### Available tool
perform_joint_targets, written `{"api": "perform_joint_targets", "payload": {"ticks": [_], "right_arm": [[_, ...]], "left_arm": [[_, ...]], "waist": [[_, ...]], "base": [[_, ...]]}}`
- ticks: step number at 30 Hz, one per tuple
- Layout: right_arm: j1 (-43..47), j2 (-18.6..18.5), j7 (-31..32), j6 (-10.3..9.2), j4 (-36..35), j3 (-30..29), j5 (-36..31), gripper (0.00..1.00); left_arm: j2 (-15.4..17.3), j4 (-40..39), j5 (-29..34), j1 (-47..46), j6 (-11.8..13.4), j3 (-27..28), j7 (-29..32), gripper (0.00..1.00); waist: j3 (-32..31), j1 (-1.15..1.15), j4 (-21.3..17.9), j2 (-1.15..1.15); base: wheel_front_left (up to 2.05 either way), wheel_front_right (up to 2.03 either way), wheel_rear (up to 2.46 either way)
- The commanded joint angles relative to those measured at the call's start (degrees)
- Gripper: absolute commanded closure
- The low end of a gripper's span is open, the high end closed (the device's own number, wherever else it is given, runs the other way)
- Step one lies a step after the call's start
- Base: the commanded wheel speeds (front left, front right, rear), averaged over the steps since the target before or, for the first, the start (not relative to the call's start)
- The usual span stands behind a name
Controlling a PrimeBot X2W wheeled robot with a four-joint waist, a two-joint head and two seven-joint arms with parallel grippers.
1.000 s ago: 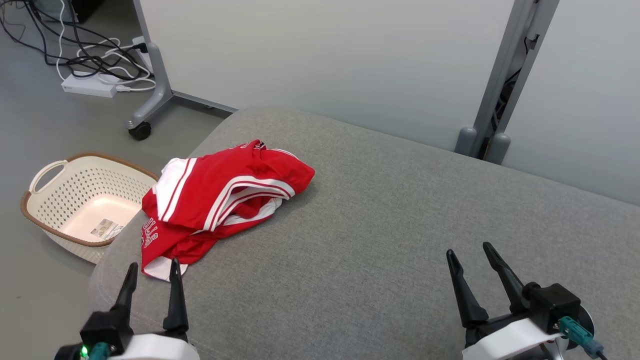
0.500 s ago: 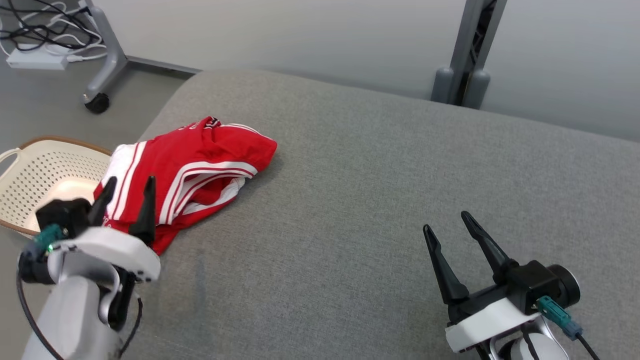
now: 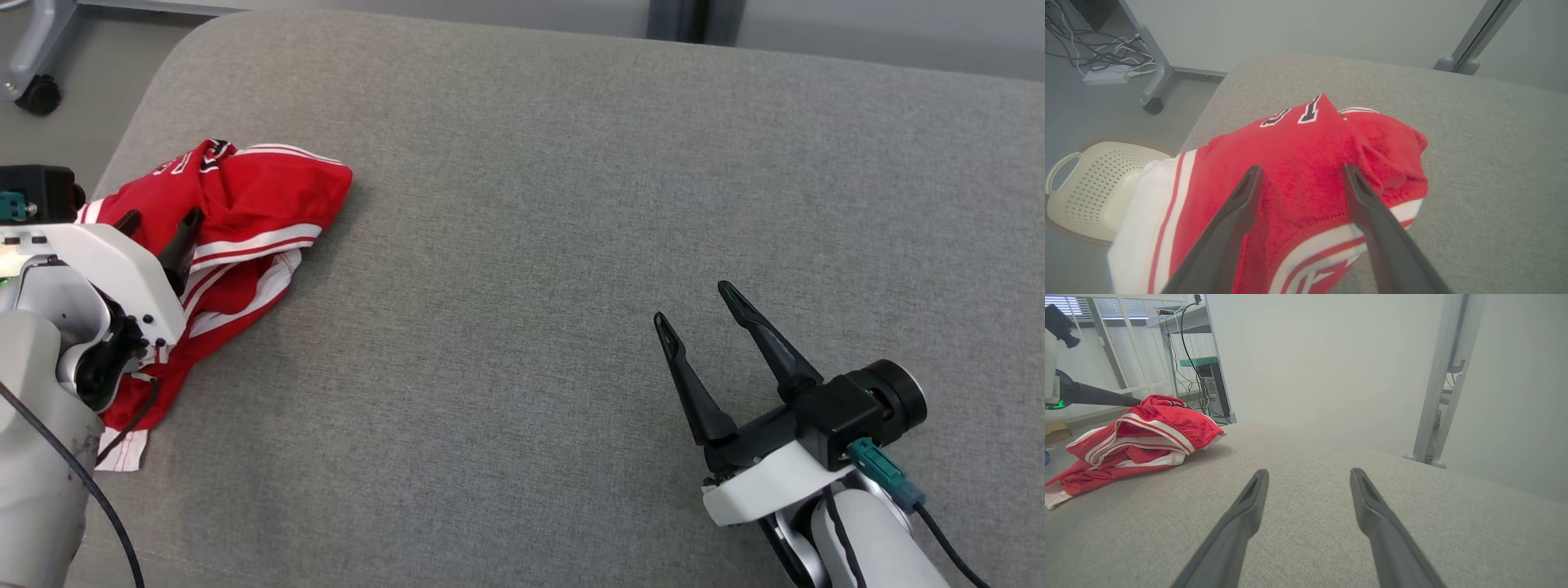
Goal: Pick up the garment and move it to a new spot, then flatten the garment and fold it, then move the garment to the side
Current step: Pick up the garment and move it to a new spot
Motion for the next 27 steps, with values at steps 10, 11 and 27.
{"api": "perform_joint_targets", "payload": {"ticks": [10, 11, 27], "right_arm": [[-2.00, -0.71, -0.01, -0.01, 0.79, 1.20, -0.94, 0.00], [-2.13, -0.76, -0.01, -0.01, 0.78, 1.17, -0.92, 0.00], [-2.08, -0.73, -0.01, -0.01, 1.95, 1.56, -0.83, 0.00]], "left_arm": [[3.51, 5.58, -8.42, -6.30, -0.02, -7.13, 7.93, 0.00], [3.61, 6.20, -9.01, -6.60, -0.02, -7.62, 8.41, 0.00], [3.18, 12.74, -13.10, -9.57, -0.02, -13.40, 8.76, 1.00]], "waist": [[2.97, 0.00, -2.24, 0.00], [3.12, 0.00, -2.29, 0.00], [2.12, 0.00, -2.68, 0.00]], "base": [[0.00, 0.00, 0.00], [0.00, 0.00, 0.00], [0.00, 0.00, 0.00]]}}
